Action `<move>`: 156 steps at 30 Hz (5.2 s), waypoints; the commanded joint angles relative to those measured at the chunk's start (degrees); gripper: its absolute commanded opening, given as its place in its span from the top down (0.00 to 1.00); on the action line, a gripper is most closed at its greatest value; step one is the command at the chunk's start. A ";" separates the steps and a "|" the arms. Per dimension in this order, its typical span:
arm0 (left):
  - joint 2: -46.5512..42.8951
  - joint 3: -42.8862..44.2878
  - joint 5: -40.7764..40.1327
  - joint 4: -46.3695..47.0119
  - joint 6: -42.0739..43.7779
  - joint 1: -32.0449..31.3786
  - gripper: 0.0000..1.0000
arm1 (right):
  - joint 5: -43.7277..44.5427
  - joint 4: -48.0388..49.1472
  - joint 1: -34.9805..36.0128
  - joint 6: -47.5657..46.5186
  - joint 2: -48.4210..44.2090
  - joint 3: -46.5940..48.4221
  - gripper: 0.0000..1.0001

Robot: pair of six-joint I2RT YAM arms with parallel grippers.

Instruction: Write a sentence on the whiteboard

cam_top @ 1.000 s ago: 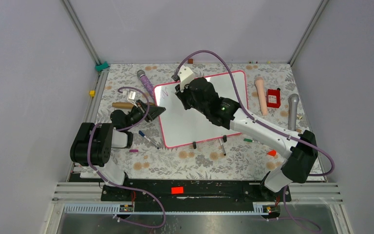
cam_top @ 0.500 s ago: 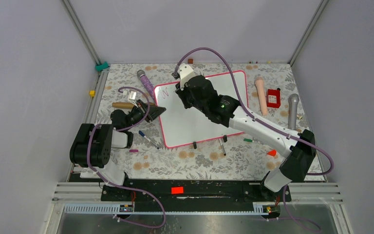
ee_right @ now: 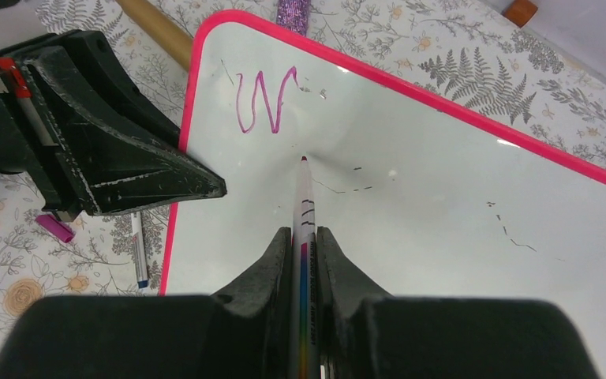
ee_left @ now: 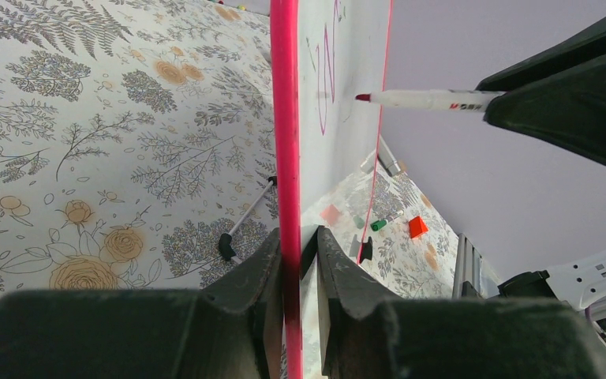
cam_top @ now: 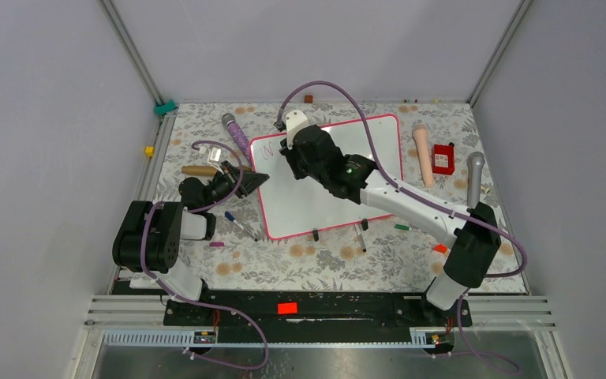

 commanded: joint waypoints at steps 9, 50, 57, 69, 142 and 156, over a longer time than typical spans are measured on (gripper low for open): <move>-0.79 0.09 0.47 1.79 4.00 -0.64 1.00 | 2.04 0.78 0.27 0.01 1.18 4.43 1.00; -0.75 0.18 0.54 1.75 4.09 -0.82 1.00 | -1.18 -1.06 0.18 -2.41 4.16 5.84 1.00; -0.76 0.28 0.60 1.61 4.18 -0.82 1.00 | 2.28 -1.19 0.16 -3.21 2.71 2.98 1.00; -0.93 0.18 0.60 1.40 4.42 -0.82 1.00 | 7.12 -1.16 0.18 -3.79 4.78 6.27 1.00; -1.13 0.18 0.47 0.69 5.06 -0.89 1.00 | 3.71 -2.37 -1.64 -3.34 2.54 7.58 1.00; -1.18 0.19 0.43 0.56 5.15 -0.85 1.00 | 3.55 -2.47 -2.18 -3.20 3.38 7.10 1.00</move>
